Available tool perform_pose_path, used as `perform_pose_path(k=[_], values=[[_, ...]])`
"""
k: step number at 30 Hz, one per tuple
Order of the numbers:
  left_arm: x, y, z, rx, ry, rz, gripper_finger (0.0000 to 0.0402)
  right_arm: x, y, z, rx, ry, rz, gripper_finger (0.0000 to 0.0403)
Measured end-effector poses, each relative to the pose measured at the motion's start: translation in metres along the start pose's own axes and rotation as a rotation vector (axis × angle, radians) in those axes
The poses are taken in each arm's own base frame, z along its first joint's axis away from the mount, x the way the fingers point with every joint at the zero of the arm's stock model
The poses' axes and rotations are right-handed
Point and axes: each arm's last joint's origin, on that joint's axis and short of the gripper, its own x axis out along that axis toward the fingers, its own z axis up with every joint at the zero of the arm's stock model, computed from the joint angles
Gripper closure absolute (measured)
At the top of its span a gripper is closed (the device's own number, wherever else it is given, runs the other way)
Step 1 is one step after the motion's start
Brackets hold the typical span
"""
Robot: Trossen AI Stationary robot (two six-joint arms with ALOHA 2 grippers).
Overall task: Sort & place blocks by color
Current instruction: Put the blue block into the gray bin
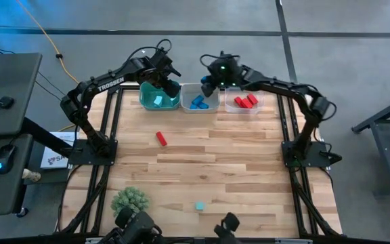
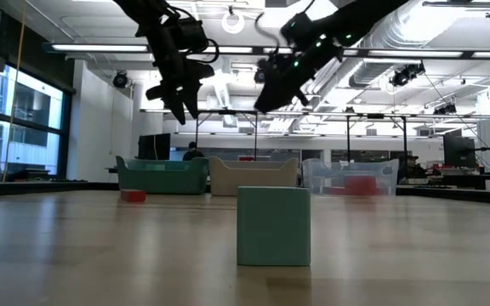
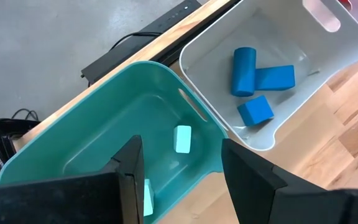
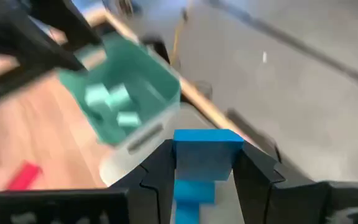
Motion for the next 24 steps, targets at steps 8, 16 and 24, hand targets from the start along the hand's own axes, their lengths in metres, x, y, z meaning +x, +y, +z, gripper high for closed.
perform_pose_path(k=[8, 16, 24], values=[[0.0, -0.002, 0.0, 0.006, 0.0, -0.003, 0.0266, 0.042, -0.001, -0.011, 0.028, 0.23, 0.047, 0.0295], [0.0, -0.006, -0.001, 0.016, 0.001, -0.008, 0.0266, 0.061, -0.005, -0.029, 0.041, 0.338, 0.03, 0.0295], [0.0, -0.012, -0.002, 0.031, 0.002, -0.016, 0.0266, 0.082, 0.002, -0.05, 0.029, 0.414, 0.038, 0.0295]])
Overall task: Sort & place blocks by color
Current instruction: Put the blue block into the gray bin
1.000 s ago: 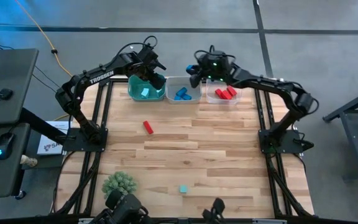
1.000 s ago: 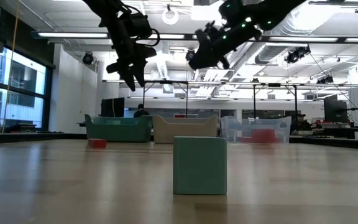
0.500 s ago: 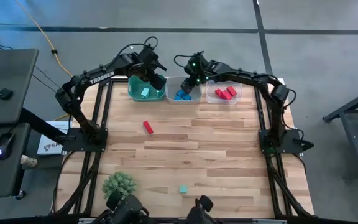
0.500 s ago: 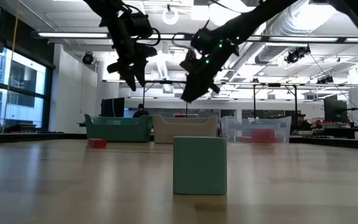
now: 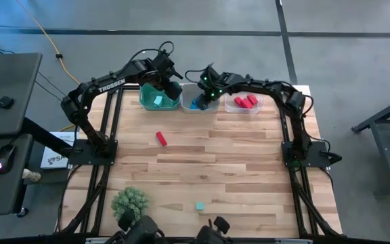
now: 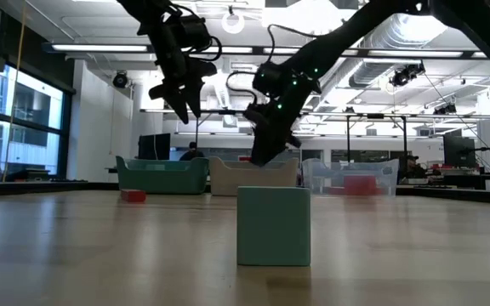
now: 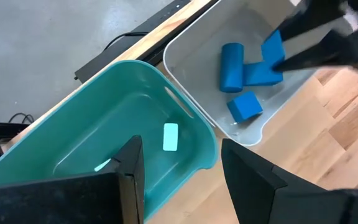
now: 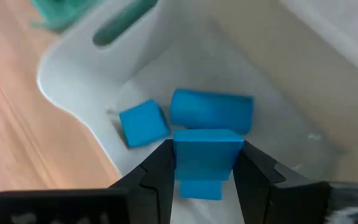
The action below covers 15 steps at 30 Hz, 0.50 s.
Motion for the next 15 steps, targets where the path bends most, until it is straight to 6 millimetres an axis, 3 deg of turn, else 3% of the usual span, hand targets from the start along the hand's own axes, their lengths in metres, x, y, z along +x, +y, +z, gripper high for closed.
perform_pose_path(k=[6, 15], values=[[0.0, -0.005, -0.001, 0.013, 0.001, -0.007, 0.0266, 0.014, 0.007, -0.009, -0.013, 0.058, -0.025, 0.0295], [0.0, -0.01, -0.002, 0.025, 0.002, -0.014, 0.0266, 0.014, 0.005, -0.011, -0.014, 0.067, -0.093, 0.0294]])
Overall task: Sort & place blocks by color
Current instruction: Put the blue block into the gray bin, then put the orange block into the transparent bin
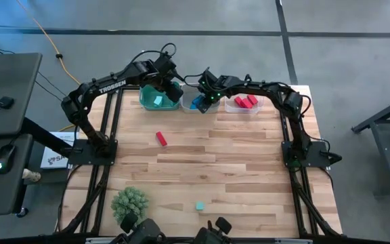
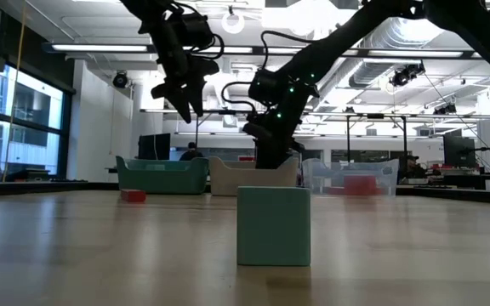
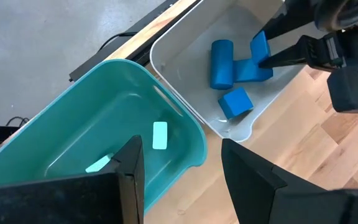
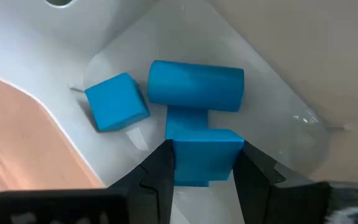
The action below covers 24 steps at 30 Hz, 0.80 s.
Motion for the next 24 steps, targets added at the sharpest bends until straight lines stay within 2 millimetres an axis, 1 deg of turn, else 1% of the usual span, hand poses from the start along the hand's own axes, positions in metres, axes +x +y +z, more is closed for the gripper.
perform_pose_path(k=[6, 19, 24], values=[[0.0, -0.001, 0.0, 0.003, 0.001, -0.001, 0.0266, 0.0, 0.0, 0.0, -0.001, -0.001, 0.0, 0.026], [0.0, -0.001, 0.0, 0.002, 0.001, -0.001, 0.0266, 0.0, 0.0, 0.001, -0.017, -0.004, 0.001, 0.0224], [0.0, -0.001, 0.0, -0.027, 0.001, -0.001, 0.0266, -0.011, 0.002, 0.013, -0.002, -0.034, 0.005, 0.0217]])
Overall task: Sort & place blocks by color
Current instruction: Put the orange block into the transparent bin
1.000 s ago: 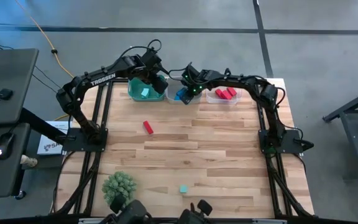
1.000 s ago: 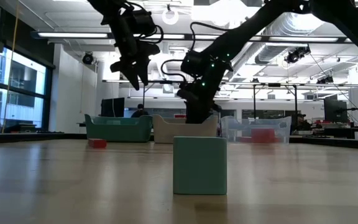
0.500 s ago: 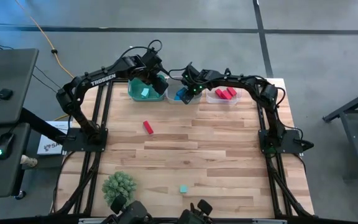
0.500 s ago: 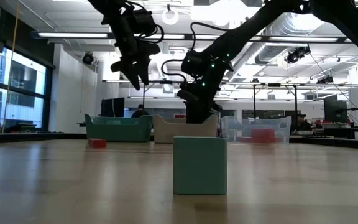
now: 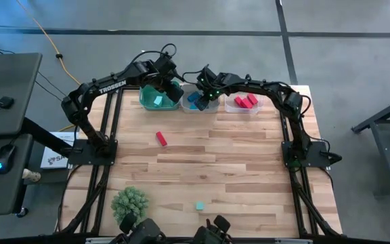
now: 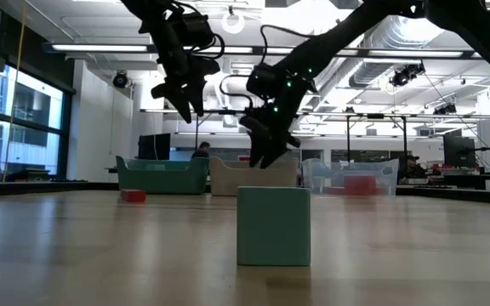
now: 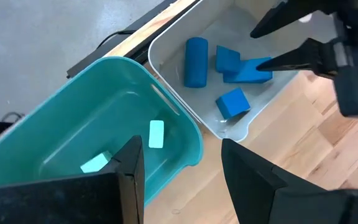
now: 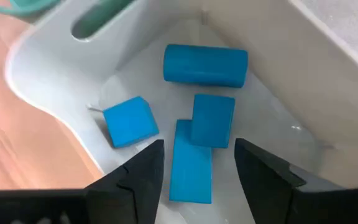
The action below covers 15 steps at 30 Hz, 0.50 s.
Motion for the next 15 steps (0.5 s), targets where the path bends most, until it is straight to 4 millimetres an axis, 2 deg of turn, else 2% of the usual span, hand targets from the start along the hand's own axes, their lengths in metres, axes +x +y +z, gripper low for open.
perform_pose_path(k=[5, 9, 15], values=[[0.0, 0.001, 0.0, -0.062, 0.003, 0.01, 0.0263, -0.017, 0.0, 0.017, -0.032, -0.027, -0.011, 0.0217], [0.0, 0.005, -0.004, -0.133, 0.042, 0.043, 0.0246, -0.03, -0.003, 0.028, -0.031, -0.044, -0.018, 0.0217], [-0.002, 0.01, -0.018, -0.375, 0.172, 0.126, 0.0213, -0.055, -0.014, 0.044, -0.032, -0.053, -0.073, 0.0217]])
